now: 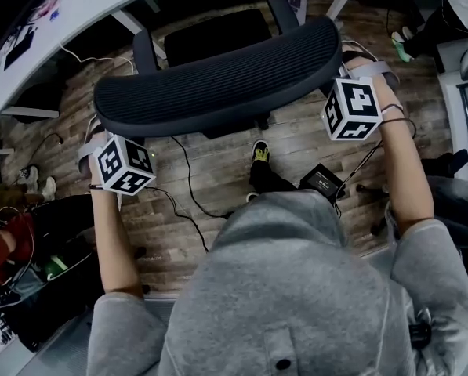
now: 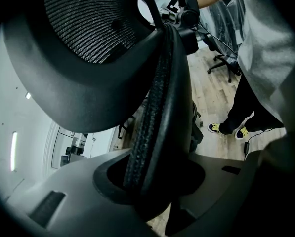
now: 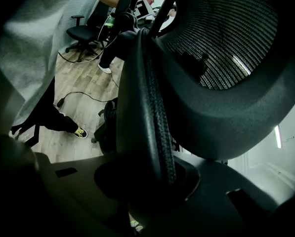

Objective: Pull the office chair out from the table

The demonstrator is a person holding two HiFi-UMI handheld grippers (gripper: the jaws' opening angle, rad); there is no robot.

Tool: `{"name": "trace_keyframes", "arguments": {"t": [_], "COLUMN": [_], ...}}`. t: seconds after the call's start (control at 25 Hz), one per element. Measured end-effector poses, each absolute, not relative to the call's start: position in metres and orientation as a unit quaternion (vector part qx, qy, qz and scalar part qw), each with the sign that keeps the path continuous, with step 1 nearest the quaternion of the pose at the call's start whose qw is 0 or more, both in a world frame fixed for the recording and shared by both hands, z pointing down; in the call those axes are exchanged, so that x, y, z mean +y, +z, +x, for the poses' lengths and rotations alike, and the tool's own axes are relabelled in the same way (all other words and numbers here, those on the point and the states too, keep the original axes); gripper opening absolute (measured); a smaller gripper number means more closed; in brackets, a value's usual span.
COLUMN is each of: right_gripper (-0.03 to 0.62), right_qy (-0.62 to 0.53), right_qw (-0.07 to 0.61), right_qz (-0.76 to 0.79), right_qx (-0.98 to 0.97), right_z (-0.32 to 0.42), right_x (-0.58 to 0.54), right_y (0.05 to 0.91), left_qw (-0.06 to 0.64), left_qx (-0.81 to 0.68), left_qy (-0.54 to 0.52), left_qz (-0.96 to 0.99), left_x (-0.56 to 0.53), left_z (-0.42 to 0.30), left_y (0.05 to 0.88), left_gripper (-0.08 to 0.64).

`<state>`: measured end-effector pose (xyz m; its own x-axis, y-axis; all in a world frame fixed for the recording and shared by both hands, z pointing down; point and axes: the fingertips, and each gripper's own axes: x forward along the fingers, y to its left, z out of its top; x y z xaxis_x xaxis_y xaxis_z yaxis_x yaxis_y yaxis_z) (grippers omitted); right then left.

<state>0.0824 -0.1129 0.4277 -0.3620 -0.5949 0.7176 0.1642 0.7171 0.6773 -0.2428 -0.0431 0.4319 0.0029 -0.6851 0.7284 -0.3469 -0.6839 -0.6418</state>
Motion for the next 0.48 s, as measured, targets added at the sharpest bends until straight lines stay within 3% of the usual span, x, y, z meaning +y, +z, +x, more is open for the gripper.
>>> {"name": "trace_keyframes", "arguments": {"t": [0.48], "right_gripper": [0.110], "right_qy": [-0.344], "right_qw": [0.546], "right_qz": [0.148], "right_qx": [-0.749], "right_z": [0.097], "right_x": [-0.034], "right_y": [0.428], "left_qw": [0.142], "left_qx": [0.373], "left_qy": [-0.599], "left_qz": [-0.694], "left_x": [0.033], "left_z": [-0.229], "left_y": [0.433], "left_gripper": [0.153]}}
